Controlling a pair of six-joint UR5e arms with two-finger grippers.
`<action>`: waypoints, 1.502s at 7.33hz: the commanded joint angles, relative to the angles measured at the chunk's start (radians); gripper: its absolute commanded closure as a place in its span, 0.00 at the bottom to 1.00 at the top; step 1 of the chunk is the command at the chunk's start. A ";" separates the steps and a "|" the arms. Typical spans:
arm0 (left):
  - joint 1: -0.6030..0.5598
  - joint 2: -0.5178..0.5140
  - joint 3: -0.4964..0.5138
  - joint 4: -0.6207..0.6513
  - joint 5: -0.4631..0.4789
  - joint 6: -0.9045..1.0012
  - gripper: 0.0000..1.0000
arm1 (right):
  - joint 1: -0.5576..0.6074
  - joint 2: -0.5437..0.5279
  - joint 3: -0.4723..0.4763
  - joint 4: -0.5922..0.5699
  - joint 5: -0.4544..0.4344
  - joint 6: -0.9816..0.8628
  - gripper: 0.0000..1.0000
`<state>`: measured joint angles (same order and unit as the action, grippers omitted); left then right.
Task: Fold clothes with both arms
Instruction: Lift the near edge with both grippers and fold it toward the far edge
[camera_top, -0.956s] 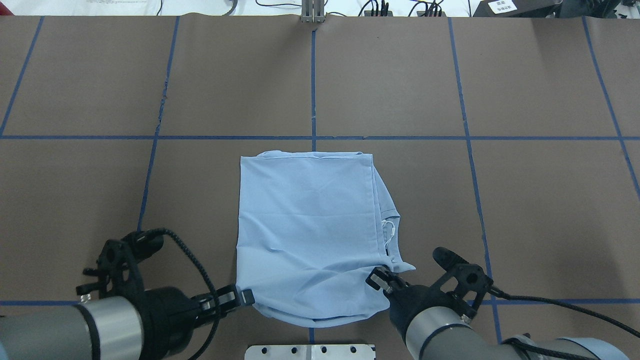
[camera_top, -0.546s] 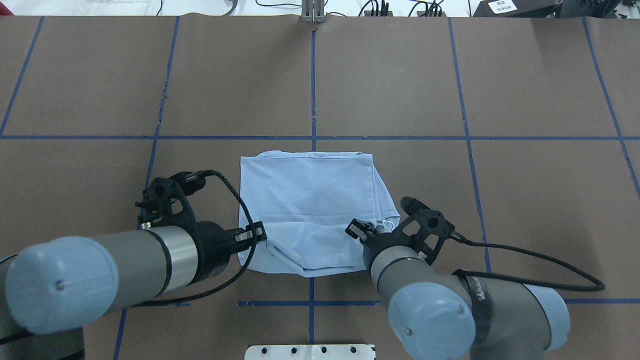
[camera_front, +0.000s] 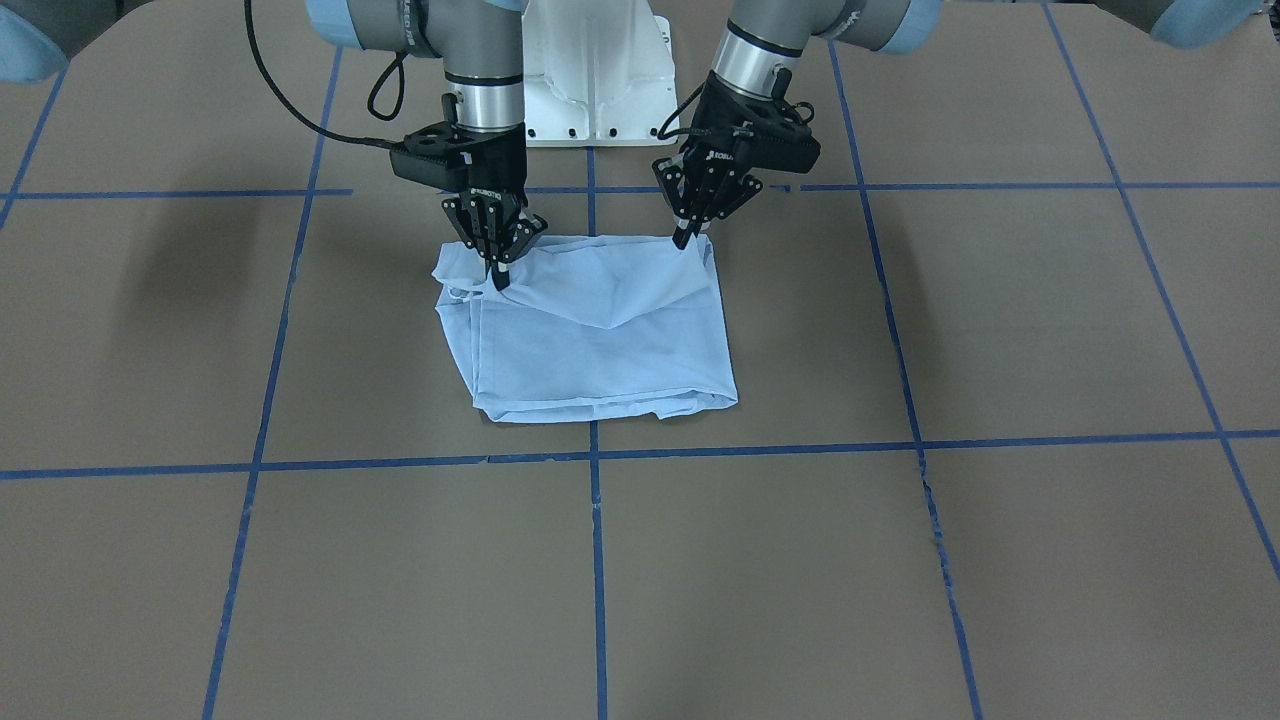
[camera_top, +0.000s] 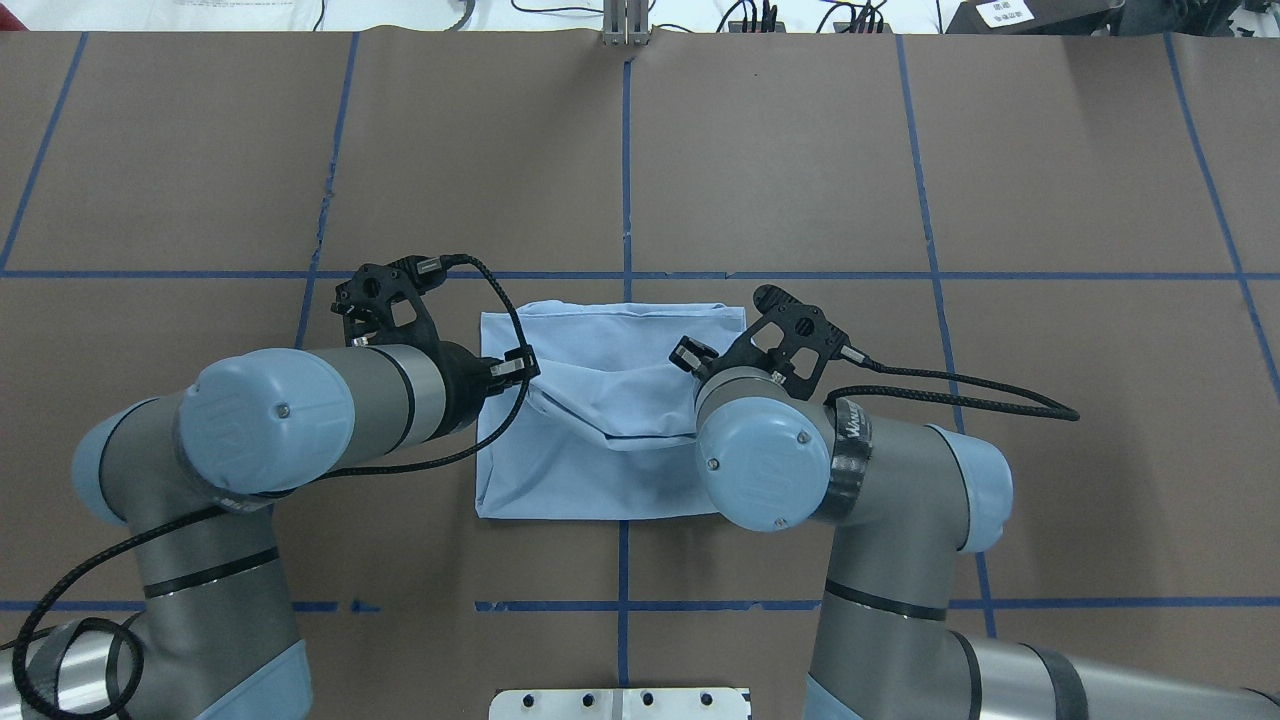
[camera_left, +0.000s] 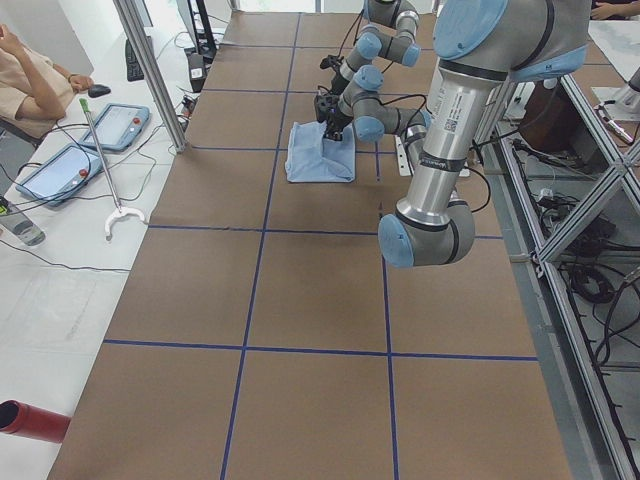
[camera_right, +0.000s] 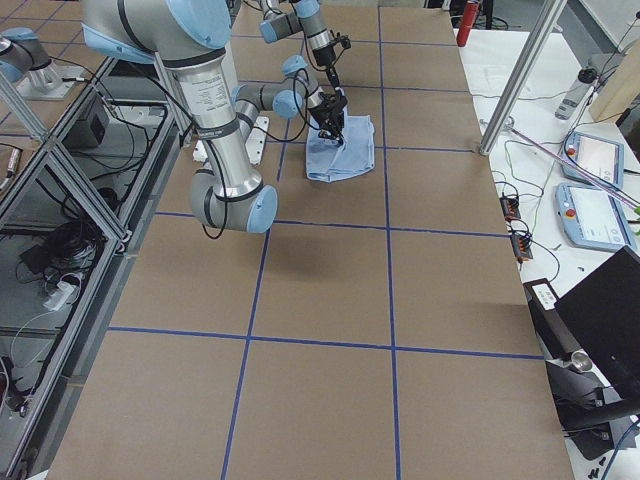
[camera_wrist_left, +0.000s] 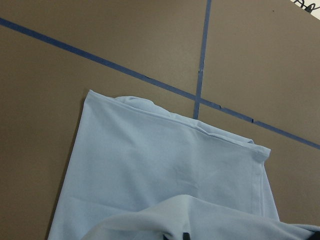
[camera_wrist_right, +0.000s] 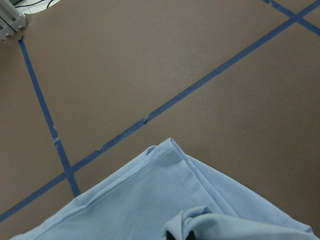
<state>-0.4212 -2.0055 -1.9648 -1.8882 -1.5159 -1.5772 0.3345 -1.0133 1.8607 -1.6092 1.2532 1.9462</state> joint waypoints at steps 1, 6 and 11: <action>-0.036 -0.024 0.101 -0.022 0.000 0.048 1.00 | 0.043 0.013 -0.119 0.130 0.015 -0.036 1.00; -0.039 -0.032 0.133 -0.020 0.003 0.051 1.00 | 0.060 0.013 -0.159 0.134 0.014 -0.047 1.00; -0.048 -0.042 0.132 -0.022 -0.001 0.146 0.00 | 0.089 0.038 -0.150 0.143 0.082 -0.223 0.00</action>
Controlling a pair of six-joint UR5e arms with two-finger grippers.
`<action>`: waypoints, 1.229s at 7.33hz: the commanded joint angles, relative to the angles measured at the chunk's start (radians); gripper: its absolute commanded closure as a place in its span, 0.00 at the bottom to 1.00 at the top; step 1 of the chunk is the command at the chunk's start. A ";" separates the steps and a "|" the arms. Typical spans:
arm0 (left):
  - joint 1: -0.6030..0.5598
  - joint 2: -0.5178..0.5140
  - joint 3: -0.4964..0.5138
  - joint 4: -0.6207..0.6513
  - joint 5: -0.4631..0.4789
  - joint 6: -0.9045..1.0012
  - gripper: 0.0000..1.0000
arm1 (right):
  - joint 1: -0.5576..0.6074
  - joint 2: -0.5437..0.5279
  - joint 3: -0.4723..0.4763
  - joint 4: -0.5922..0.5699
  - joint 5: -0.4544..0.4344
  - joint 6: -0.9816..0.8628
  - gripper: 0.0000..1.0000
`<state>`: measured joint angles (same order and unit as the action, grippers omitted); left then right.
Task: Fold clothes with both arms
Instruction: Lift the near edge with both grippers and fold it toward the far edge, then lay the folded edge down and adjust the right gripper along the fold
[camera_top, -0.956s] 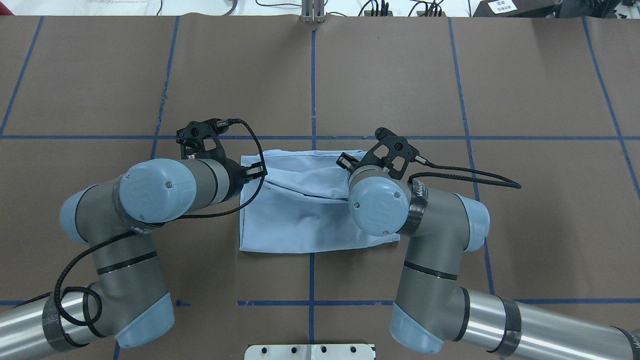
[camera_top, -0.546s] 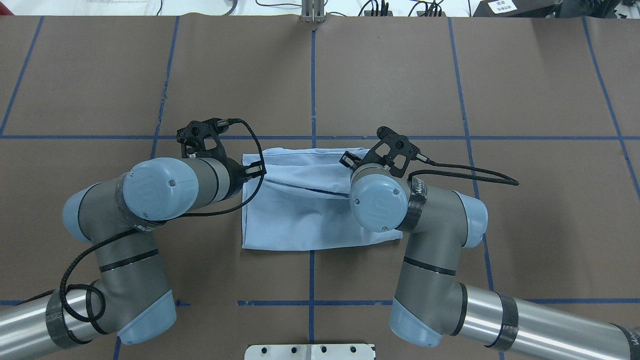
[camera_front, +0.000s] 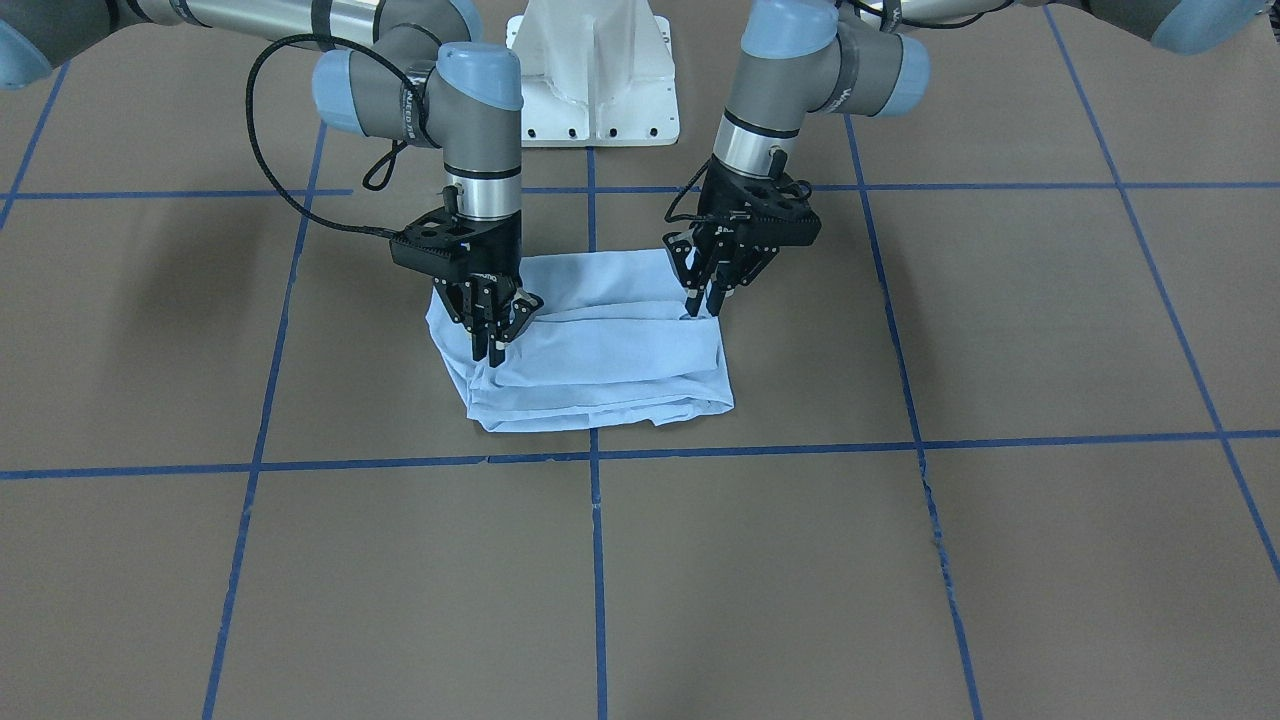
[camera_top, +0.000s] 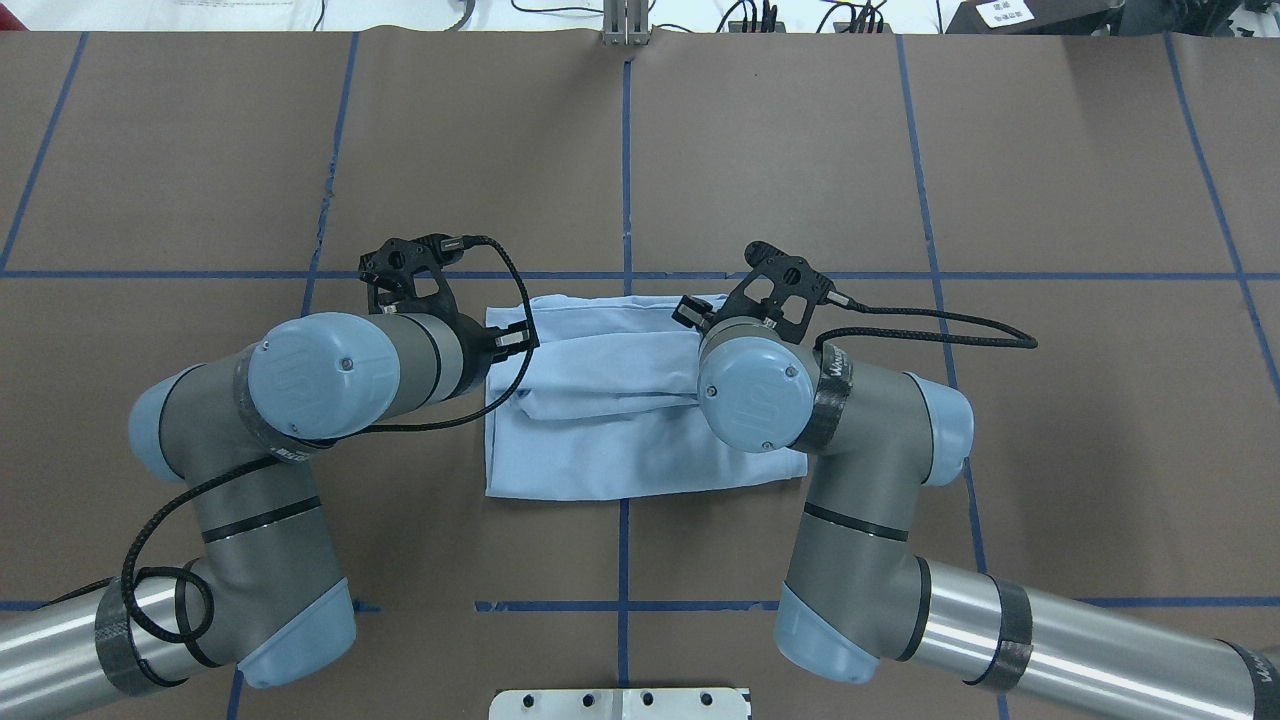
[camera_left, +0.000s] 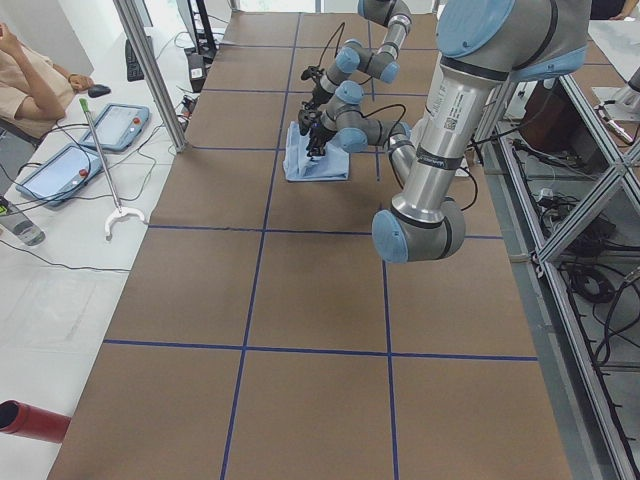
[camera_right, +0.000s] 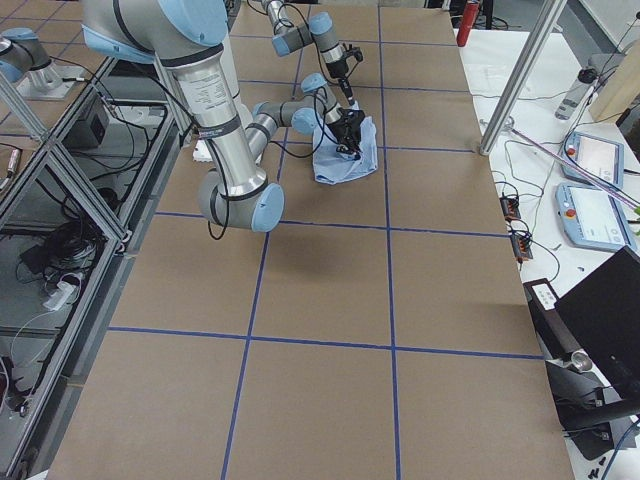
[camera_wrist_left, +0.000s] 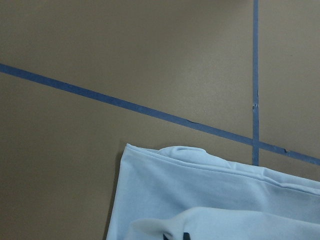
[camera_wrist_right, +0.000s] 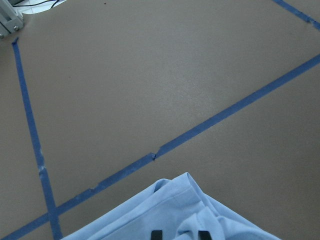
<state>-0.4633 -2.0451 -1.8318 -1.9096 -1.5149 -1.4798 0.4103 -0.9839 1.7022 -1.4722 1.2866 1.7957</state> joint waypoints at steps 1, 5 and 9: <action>-0.036 -0.003 -0.001 -0.006 -0.043 0.099 0.00 | 0.013 0.007 0.040 0.013 0.081 -0.141 0.00; -0.054 0.000 -0.001 -0.028 -0.085 0.118 0.00 | -0.119 0.005 0.007 0.010 -0.004 -0.422 0.00; -0.055 0.000 -0.001 -0.028 -0.085 0.116 0.00 | -0.125 0.007 -0.053 0.013 -0.009 -0.522 0.00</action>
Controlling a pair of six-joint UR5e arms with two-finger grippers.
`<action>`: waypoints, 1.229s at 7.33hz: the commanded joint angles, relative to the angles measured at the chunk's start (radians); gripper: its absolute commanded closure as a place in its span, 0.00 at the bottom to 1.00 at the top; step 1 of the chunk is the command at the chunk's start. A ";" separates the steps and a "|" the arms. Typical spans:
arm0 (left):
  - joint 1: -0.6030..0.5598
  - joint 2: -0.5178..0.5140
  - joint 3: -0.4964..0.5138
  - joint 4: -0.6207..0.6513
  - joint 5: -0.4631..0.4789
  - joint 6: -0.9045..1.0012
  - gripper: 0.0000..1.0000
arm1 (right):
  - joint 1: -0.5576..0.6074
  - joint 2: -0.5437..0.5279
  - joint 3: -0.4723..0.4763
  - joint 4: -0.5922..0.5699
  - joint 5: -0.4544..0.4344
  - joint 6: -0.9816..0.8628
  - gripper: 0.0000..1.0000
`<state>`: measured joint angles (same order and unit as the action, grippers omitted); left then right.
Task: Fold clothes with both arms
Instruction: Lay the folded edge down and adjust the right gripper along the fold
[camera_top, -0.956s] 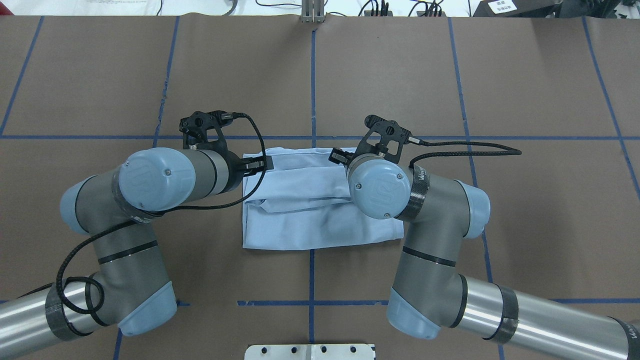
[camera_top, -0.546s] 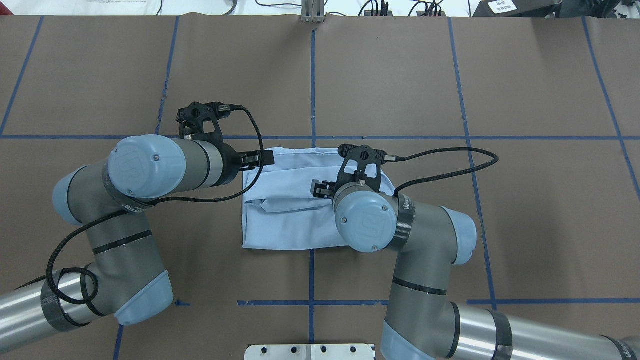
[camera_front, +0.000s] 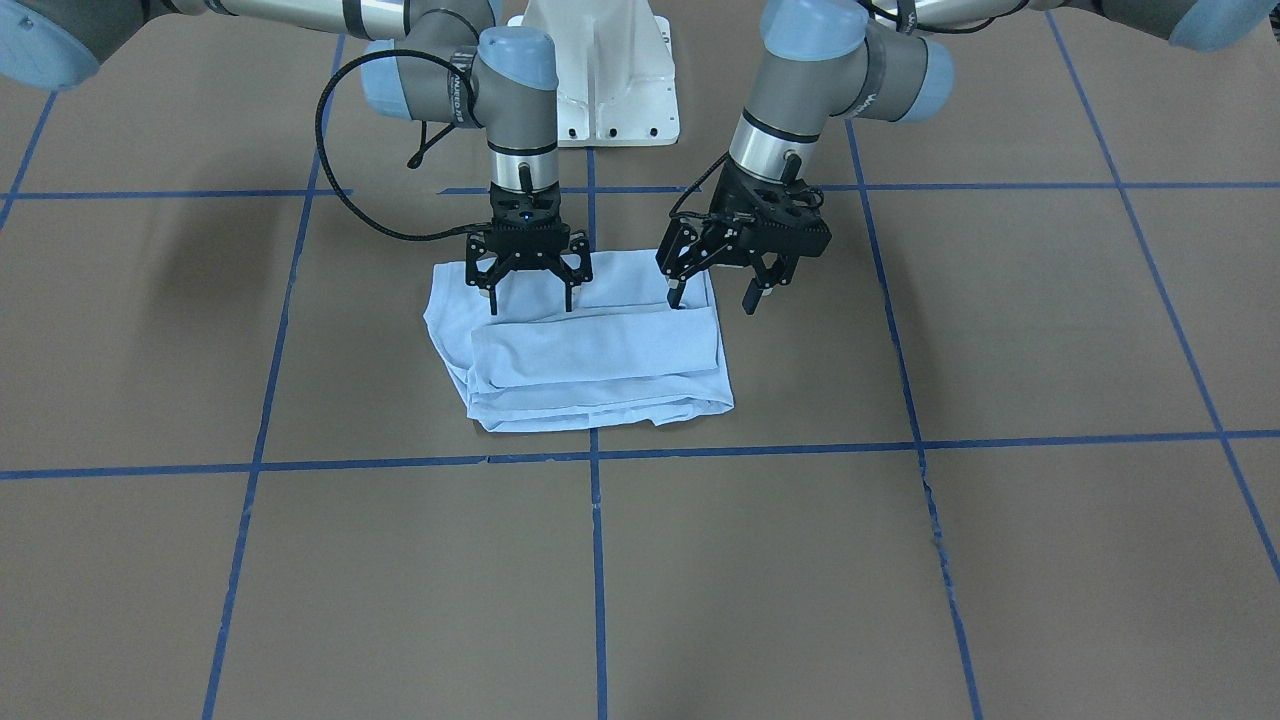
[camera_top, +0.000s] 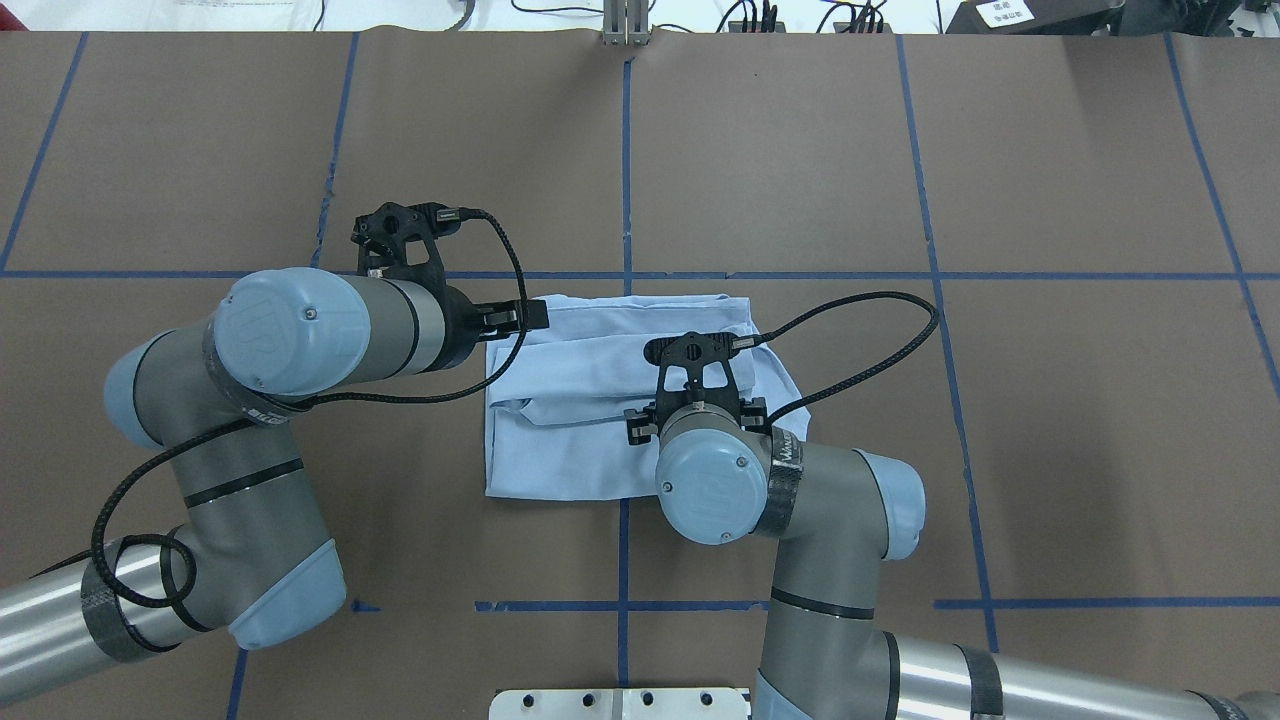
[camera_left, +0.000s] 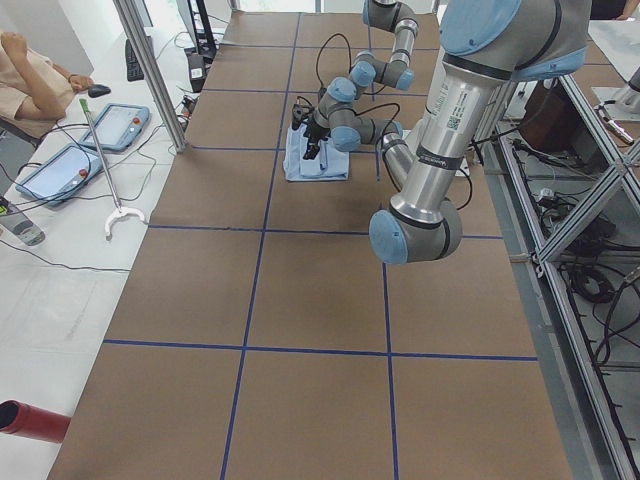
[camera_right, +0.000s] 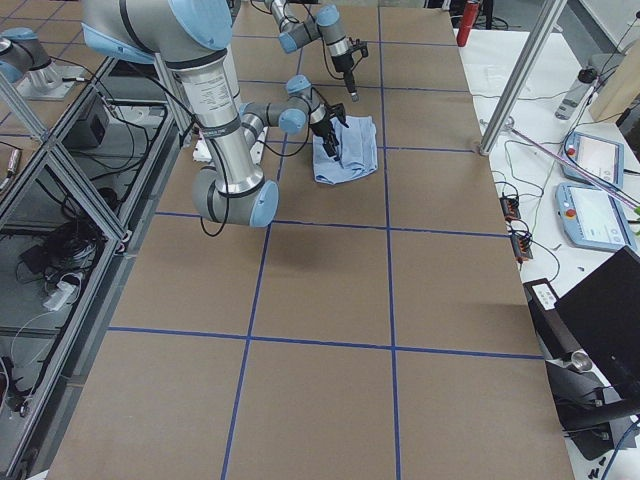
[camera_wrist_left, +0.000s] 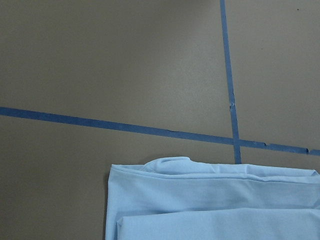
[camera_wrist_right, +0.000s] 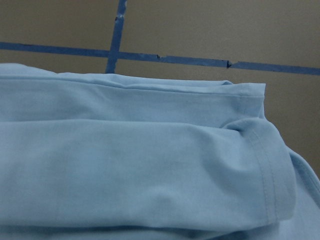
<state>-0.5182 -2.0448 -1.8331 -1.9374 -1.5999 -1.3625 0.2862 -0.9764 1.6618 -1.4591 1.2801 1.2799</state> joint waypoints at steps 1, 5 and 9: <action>0.001 0.000 0.000 0.000 0.000 -0.001 0.00 | -0.001 0.001 -0.020 0.000 -0.002 -0.022 0.00; 0.000 0.000 0.000 0.000 0.000 -0.001 0.00 | 0.077 0.048 -0.069 0.000 -0.001 -0.028 0.00; 0.001 -0.002 0.000 0.000 0.000 -0.001 0.00 | 0.192 0.104 -0.195 0.103 0.030 -0.076 0.00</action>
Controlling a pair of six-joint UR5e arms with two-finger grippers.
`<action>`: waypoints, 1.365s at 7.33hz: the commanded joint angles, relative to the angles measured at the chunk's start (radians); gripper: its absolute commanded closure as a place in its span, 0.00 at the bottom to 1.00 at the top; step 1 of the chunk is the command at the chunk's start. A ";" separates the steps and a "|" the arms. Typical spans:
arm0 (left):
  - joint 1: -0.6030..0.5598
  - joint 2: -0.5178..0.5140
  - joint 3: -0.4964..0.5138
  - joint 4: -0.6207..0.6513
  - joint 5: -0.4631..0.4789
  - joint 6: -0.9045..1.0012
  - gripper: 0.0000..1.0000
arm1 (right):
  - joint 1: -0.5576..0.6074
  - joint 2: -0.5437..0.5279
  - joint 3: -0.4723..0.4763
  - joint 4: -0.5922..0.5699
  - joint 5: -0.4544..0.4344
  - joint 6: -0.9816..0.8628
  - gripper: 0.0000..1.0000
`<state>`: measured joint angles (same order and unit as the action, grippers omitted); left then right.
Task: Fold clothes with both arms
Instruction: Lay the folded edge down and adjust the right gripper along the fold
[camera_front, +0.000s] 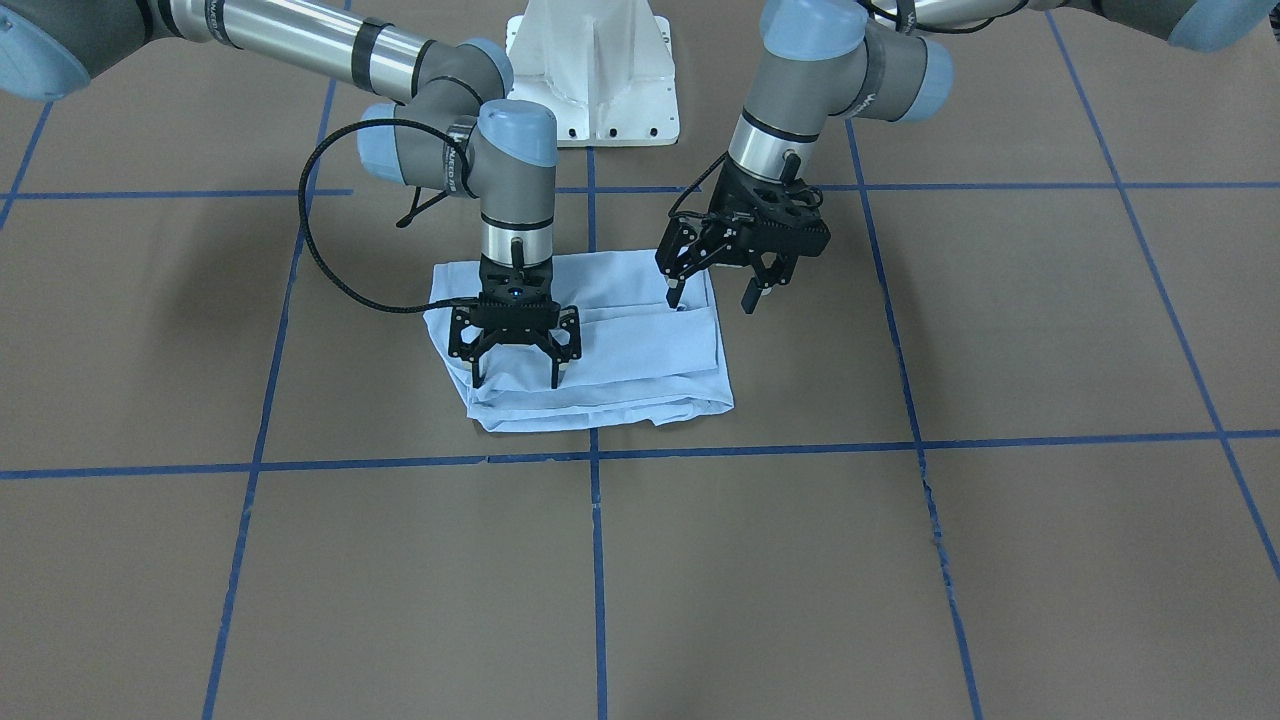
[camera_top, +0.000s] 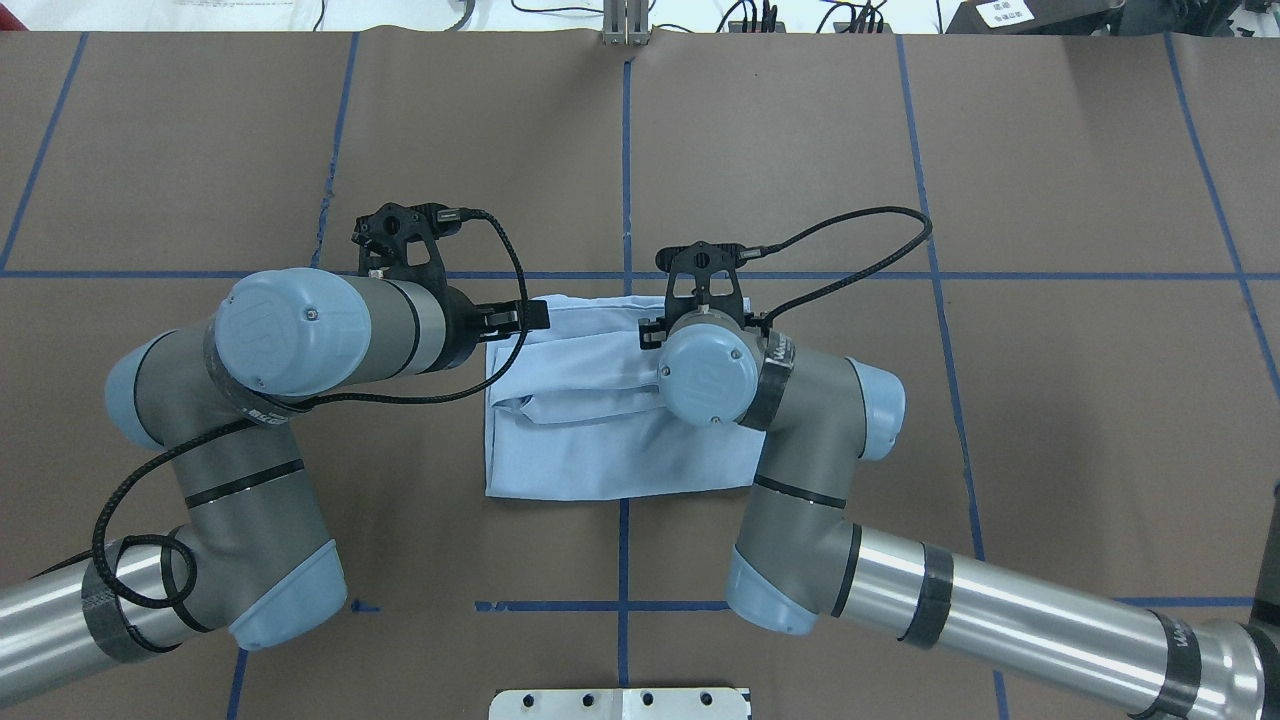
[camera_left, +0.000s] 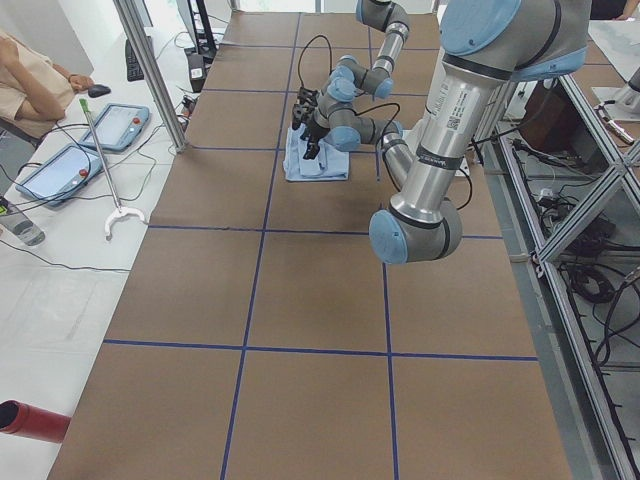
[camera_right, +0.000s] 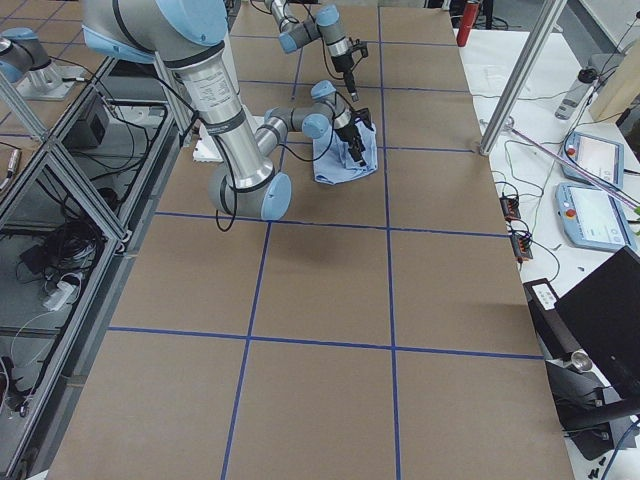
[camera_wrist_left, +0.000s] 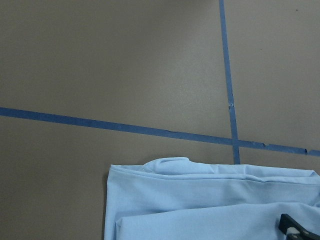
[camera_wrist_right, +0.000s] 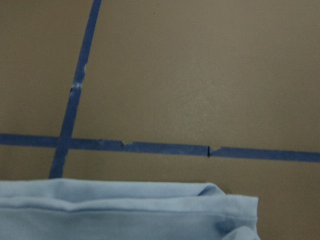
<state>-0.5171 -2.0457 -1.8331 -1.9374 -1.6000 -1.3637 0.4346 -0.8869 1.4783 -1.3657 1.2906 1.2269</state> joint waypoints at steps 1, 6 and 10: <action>0.000 -0.001 0.000 0.000 0.000 0.000 0.00 | 0.062 0.037 -0.016 0.010 0.022 -0.014 0.01; 0.002 0.001 0.002 -0.001 0.000 -0.005 0.00 | -0.097 -0.002 0.127 -0.142 -0.074 0.223 0.12; 0.002 0.001 0.002 -0.002 0.000 -0.006 0.00 | -0.122 -0.043 0.134 -0.139 -0.117 0.223 0.23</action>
<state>-0.5154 -2.0448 -1.8316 -1.9389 -1.6000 -1.3696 0.3165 -0.9257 1.6137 -1.5058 1.1777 1.4491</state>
